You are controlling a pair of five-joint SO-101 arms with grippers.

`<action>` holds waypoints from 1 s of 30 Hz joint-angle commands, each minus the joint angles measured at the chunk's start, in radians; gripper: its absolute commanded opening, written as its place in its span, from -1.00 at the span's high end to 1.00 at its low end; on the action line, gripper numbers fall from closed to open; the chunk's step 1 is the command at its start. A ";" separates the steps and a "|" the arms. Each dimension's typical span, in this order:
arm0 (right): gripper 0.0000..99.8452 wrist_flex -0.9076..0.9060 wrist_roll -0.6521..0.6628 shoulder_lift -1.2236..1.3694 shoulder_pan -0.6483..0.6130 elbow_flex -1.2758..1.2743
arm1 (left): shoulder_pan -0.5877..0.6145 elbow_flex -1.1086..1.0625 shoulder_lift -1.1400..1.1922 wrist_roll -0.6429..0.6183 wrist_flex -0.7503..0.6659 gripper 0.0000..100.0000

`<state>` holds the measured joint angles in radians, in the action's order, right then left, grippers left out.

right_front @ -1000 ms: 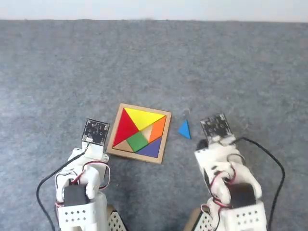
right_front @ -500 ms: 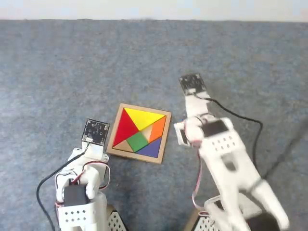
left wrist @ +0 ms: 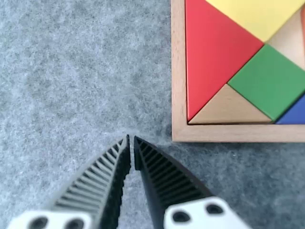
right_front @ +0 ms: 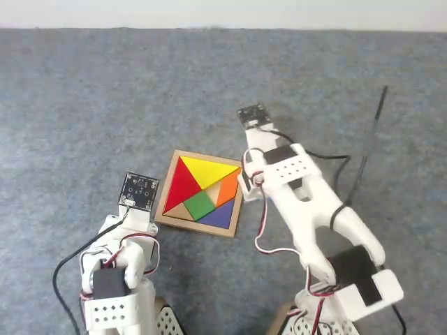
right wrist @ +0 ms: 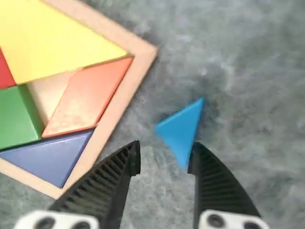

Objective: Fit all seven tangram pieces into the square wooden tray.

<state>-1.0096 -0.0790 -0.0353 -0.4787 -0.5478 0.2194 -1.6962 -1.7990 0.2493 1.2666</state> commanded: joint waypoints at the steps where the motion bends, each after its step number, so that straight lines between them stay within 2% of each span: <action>1: 0.50 -0.001 0.015 -0.002 -0.018 0.057 | 0.000 0.013 -0.020 0.005 0.003 0.97; 4: 0.39 -0.008 0.015 0.001 -0.019 0.051 | 0.000 0.013 -0.020 0.005 0.003 0.97; 6: 0.38 -0.005 0.014 0.005 -0.018 0.051 | 0.000 0.013 -0.020 0.005 0.003 0.97; 17: 0.50 0.096 0.015 0.142 -0.019 0.057 | 0.000 0.013 -0.020 0.006 0.003 0.97; 22: 0.62 0.101 0.015 0.130 -0.018 0.057 | 0.000 0.013 -0.020 0.006 0.003 0.97; 30: 0.63 0.124 0.017 0.091 -0.016 0.058 | 0.000 0.013 -0.020 0.006 0.003 0.97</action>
<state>-0.9206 -0.0744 0.1089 -0.4864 -0.5324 0.2179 -1.6962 -1.7990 0.2493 1.2666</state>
